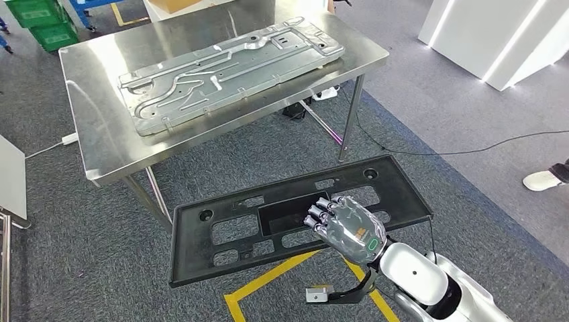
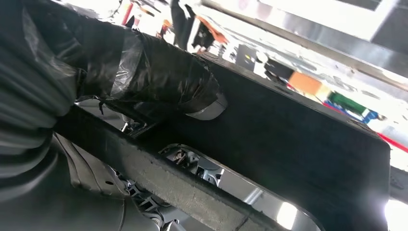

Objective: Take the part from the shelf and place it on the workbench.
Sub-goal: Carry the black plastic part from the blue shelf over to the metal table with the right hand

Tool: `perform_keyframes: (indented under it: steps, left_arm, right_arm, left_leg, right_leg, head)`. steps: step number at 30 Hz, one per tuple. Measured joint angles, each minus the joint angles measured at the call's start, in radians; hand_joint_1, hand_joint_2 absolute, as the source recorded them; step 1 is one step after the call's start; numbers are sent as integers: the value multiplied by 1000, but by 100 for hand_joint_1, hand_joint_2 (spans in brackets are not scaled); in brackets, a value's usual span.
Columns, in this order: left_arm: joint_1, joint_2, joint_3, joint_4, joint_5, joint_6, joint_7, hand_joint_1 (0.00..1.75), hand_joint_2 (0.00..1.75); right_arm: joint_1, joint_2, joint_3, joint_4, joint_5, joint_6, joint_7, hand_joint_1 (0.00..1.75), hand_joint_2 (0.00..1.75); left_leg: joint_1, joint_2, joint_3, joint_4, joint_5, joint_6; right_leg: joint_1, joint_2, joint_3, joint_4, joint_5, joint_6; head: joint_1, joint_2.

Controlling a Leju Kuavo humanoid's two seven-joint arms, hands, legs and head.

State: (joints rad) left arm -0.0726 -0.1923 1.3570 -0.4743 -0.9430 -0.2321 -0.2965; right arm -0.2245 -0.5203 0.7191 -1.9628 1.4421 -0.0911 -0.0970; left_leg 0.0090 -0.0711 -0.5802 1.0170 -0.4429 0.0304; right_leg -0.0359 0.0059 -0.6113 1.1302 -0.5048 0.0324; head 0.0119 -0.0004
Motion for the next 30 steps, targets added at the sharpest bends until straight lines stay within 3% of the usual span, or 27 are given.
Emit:
perform_keyframes:
  steps: [2, 3, 7, 11, 14, 19, 21, 30]
  left_arm:
    - [3, 1, 0, 0, 0, 0, 0, 0, 175]
    - [4, 1, 0, 0, 0, 0, 0, 0, 175]
    - [7, 1, 0, 0, -1, 1, 0, 0, 175]
    - [6, 4, 0, 0, -1, 3, 0, 0, 175]
    - [6, 4, 0, 0, -2, 3, 0, 0, 175]
    - [6, 4, 0, 0, -2, 4, 0, 0, 175]
    - [5, 4, 0, 0, -2, 4, 0, 0, 175]
    - [5, 4, 0, 0, -2, 4, 4, 0, 175]
  right_arm:
    - [-5, 0, 3, 0, -10, 1, -7, 175, 175]
    - [-7, 0, 4, 0, -16, 1, -10, 175, 175]
    - [-13, 0, 4, 0, -24, 1, -12, 175, 175]
    - [-15, 0, 4, 0, -26, 1, -17, 175, 175]
    - [-17, 0, 5, 0, -26, 1, -18, 175, 175]
    - [-25, 0, 5, 0, -27, 3, -18, 175, 175]
    - [-29, 0, 5, 1, -27, 3, -18, 175, 175]
    - [-38, 0, 15, 4, -28, 3, -18, 175, 175]
  left_leg:
    - [0, -13, -11, 17, -8, -13]
    - [-2, -15, -15, 21, -10, -12]
    - [-3, -10, -18, 18, -8, 23]
    - [-2, -8, -14, 11, -5, 22]
    - [-1, -7, -12, 8, -3, 15]
    - [3, -7, -10, 5, -3, -19]
    - [3, -7, -11, 5, -4, -25]
    - [-1, -7, -13, 8, -5, -30]
  right_leg:
    - [-1, 10, 22, -61, 17, -4]
    - [1, 12, 20, -62, 15, -10]
    - [5, 15, 17, -67, 22, -22]
    - [7, 18, 16, -67, 22, -27]
    - [9, 18, 16, -67, 22, -30]
    - [11, 18, 16, -67, 21, -31]
    - [12, 18, 16, -67, 21, -31]
    - [10, 18, 17, -69, 23, -29]
  head:
    - [0, 0]
    - [-1, 0]
    - [-1, 0]
    - [-1, 0]
    - [-1, 0]
    - [-1, 0]
    - [-1, 0]
    - [-1, 0]
